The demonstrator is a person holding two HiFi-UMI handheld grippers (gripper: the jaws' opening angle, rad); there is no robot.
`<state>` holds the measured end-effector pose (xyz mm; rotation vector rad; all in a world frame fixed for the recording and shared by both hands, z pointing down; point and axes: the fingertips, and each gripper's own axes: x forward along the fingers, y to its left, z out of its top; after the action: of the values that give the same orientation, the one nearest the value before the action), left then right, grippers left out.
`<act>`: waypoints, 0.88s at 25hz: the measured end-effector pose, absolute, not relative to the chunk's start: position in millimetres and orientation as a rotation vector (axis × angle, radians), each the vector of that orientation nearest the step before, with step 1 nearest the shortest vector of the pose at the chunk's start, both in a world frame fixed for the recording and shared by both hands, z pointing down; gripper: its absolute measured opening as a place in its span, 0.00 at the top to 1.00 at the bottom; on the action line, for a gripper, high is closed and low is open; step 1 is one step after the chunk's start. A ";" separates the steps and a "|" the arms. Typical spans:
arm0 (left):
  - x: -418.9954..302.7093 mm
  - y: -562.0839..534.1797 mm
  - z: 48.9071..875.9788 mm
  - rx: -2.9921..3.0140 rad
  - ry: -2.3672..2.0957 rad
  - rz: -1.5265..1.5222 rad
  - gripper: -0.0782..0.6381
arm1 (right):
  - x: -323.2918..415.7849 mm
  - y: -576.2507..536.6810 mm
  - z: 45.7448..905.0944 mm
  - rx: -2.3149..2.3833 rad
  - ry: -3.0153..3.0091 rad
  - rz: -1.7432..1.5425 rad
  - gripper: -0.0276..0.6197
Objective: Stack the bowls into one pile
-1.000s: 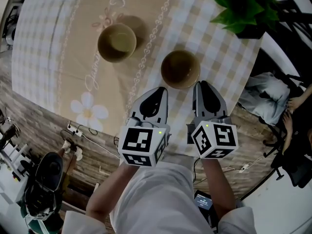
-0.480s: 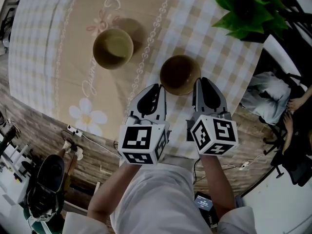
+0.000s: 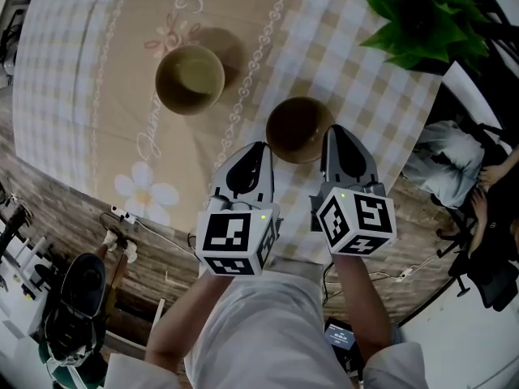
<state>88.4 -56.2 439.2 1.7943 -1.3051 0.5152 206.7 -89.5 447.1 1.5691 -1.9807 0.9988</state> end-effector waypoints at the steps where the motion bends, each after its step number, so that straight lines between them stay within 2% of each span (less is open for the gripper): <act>1: 86.5 -55.9 438.6 1.793 -1.311 0.514 0.86 | 205.2 -90.5 445.7 1.568 -1.990 1.007 0.90; 22: 46.9 -45.4 413.5 1.774 -1.329 0.483 0.86 | 182.1 -104.0 396.9 1.565 -2.104 0.965 0.90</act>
<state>46.9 -45.4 413.5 1.7736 -1.3289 0.4828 182.1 -104.0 396.9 1.5646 -2.1044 0.9646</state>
